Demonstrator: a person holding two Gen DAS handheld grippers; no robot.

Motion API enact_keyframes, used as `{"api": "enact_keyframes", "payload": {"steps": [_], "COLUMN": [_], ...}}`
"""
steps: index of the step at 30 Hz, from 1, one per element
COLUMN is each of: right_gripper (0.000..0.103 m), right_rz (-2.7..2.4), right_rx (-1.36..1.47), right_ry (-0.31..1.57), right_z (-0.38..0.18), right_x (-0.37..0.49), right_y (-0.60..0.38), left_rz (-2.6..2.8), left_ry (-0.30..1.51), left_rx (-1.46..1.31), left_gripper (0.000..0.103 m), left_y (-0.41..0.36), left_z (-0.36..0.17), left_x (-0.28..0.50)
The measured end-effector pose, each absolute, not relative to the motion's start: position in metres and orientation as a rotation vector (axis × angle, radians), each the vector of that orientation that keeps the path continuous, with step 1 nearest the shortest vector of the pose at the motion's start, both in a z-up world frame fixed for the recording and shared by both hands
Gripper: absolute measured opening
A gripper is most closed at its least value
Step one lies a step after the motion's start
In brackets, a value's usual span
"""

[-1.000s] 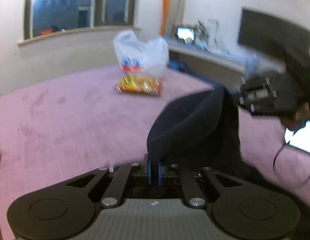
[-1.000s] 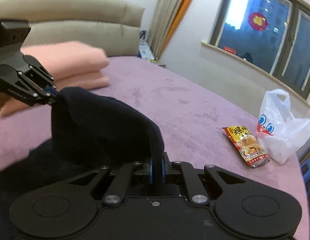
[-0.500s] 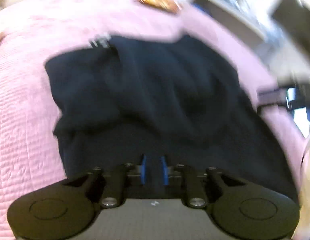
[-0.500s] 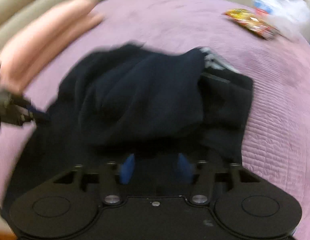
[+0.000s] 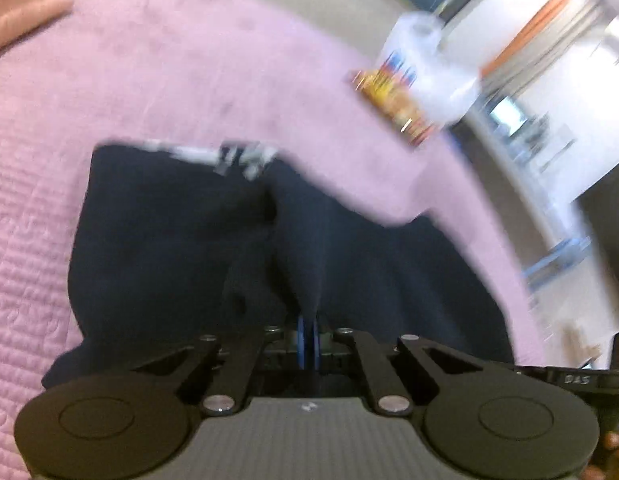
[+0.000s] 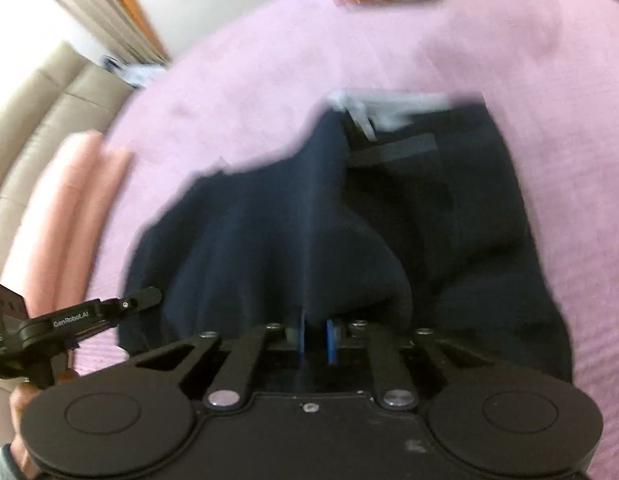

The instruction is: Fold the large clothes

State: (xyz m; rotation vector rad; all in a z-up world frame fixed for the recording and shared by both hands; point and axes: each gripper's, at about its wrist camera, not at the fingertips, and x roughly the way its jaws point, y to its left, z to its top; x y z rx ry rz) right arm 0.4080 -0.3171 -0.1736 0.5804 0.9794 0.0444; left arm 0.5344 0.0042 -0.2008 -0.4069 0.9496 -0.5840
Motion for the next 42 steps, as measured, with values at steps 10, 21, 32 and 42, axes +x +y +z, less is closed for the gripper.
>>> {"api": "enact_keyframes", "payload": {"steps": [10,21,32,42], "right_gripper": [0.019,0.058,0.015,0.034], "right_rz": [-0.092,0.004,0.070,0.105], "right_rx": [0.641,0.438,0.050,0.093], "right_ry": [1.139,1.016,1.157,1.042], "right_z": [-0.244,-0.162,-0.236,-0.200], "right_x": [0.402,0.415,0.402,0.397], "right_y": [-0.344,-0.323,-0.219,-0.183], "left_rz": [-0.578,-0.724,-0.774,-0.763], "left_ry": [1.019,0.885,1.123,1.071], "left_rx": [-0.424,-0.301,-0.239,-0.242], "left_gripper": [0.007,0.014,0.008,0.021], "left_y": [0.016,0.005,-0.010,-0.008], "left_z": [-0.259,-0.187,-0.267,-0.246], "left_x": [0.538,0.523,0.499,0.478]}}
